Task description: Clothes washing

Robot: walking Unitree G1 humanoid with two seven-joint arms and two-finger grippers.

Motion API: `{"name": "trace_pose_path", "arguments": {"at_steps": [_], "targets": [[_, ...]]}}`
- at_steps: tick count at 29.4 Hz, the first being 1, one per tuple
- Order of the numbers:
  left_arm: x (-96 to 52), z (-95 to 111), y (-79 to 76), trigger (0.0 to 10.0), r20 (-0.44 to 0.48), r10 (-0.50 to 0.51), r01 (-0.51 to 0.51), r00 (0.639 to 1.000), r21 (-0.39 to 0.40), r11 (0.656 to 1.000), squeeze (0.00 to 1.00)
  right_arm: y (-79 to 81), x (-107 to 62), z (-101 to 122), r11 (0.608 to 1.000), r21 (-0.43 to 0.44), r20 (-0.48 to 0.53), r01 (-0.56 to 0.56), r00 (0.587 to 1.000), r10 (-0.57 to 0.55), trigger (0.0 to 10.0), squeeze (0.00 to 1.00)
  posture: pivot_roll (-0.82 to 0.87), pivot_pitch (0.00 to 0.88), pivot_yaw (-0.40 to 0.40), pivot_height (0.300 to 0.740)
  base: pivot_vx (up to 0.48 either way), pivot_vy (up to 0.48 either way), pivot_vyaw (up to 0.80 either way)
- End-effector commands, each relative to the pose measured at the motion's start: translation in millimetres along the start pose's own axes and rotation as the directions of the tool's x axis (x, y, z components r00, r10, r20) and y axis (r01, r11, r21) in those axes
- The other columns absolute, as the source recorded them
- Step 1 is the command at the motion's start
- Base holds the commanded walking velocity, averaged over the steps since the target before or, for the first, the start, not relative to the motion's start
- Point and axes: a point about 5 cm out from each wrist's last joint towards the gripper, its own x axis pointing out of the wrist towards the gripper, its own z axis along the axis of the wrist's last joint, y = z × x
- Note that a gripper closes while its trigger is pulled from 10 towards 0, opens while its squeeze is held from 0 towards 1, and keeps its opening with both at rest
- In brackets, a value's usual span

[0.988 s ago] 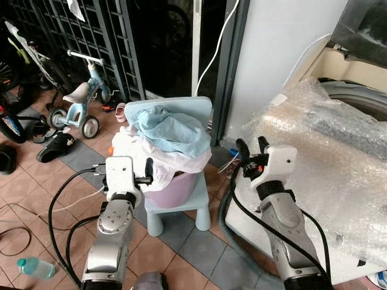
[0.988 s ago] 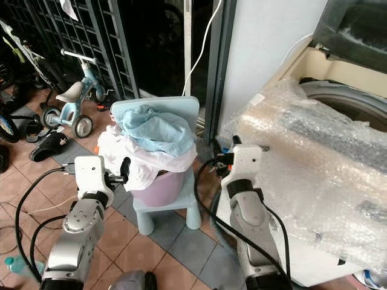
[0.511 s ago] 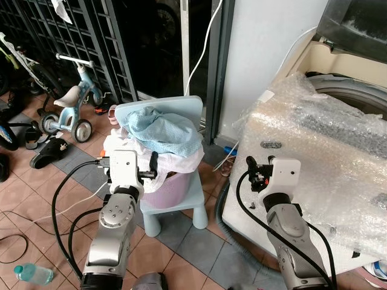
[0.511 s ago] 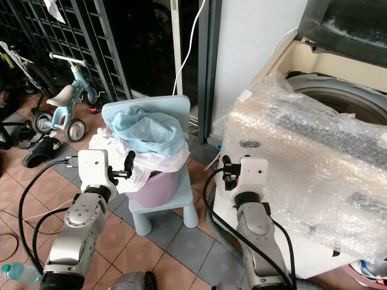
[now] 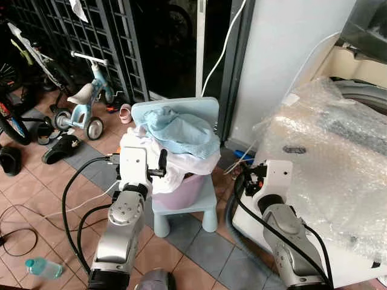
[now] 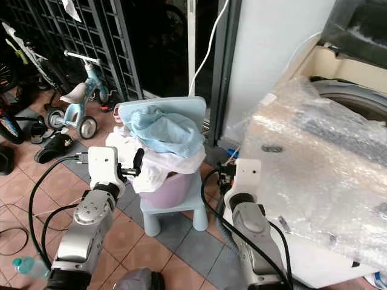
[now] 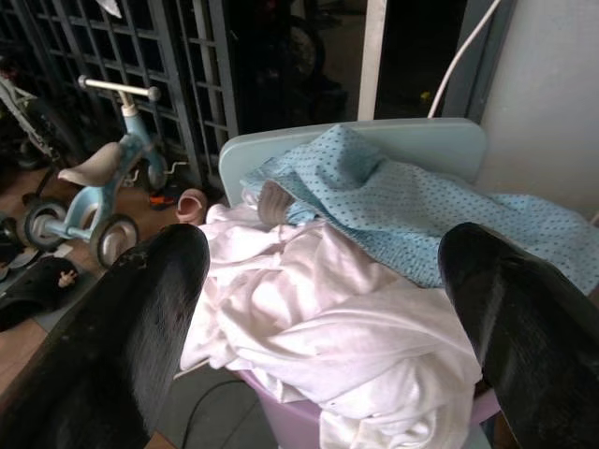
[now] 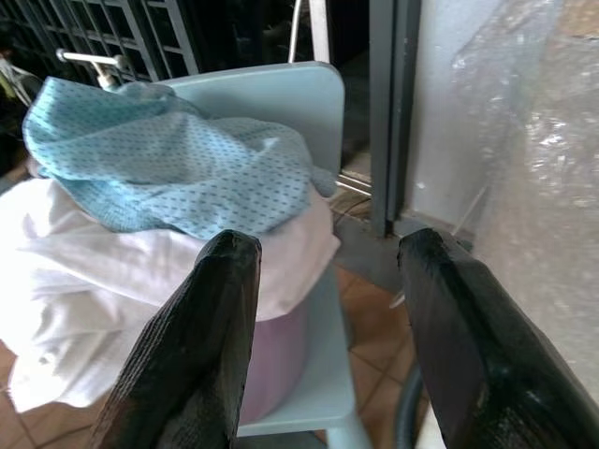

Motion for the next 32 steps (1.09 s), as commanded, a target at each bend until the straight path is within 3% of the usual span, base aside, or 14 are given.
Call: {"name": "trace_pose_path", "arguments": {"at_steps": [1,5,6,7,14,18,27,32], "targets": [[0.7,1,-1.9,10.0,0.009,-0.006,0.006,1.000,-0.006,1.000,0.00,-9.6,-1.7,5,1.000,0.024,0.017,0.014,1.000,-0.015,10.0,0.00,-0.05,0.000,0.051,0.740,0.000,0.480,0.00],[1.4,5,0.3,10.0,0.054,-0.002,0.000,0.999,0.041,0.999,0.00,-11.7,0.9,10,0.999,0.035,0.037,0.007,0.999,-0.008,10.0,0.00,-0.05,0.000,0.049,0.740,0.000,0.120,0.00],[0.9,5,-6.1,10.0,0.027,-0.103,0.103,0.994,-0.011,0.995,0.00,-11.9,2.2,15,0.999,0.042,0.060,-0.004,0.998,0.001,10.0,0.00,-0.05,0.000,0.048,0.740,0.000,0.000,0.00],[0.7,4,-8.1,10.0,0.019,-0.133,0.134,0.991,-0.029,0.991,0.00,-11.9,2.5,16,0.999,0.042,0.064,-0.006,0.998,0.003,10.0,0.00,-0.05,0.000,0.048,0.740,0.000,0.000,0.00],[-1.1,5,-9.8,10.0,0.043,-0.115,0.115,0.992,0.001,0.993,0.00,-9.5,4.0,17,0.999,0.021,0.065,-0.024,0.998,0.022,10.0,0.00,-0.05,0.000,0.046,0.740,0.000,0.000,0.67],[-0.2,6,-7.6,10.0,0.051,-0.119,0.120,0.992,-0.011,0.993,0.00,-11.1,5.2,17,0.999,0.031,0.063,-0.019,0.998,0.017,10.0,0.00,-0.05,0.000,0.045,0.740,0.000,0.000,0.00],[0.7,5,-6.2,10.0,0.044,-0.116,0.117,0.992,-0.018,0.993,0.00,-13.7,9.8,19,1.000,0.003,0.065,-0.026,0.998,0.026,10.0,0.00,-0.05,0.000,0.040,0.740,0.365,0.000,0.00],[1.4,4,-6.2,10.0,0.042,-0.111,0.112,0.993,-0.024,0.993,0.00,-9.8,11.8,23,0.998,-0.036,0.079,-0.053,0.995,0.055,10.0,0.00,-0.05,0.000,0.036,0.740,0.388,0.000,0.69]]}}
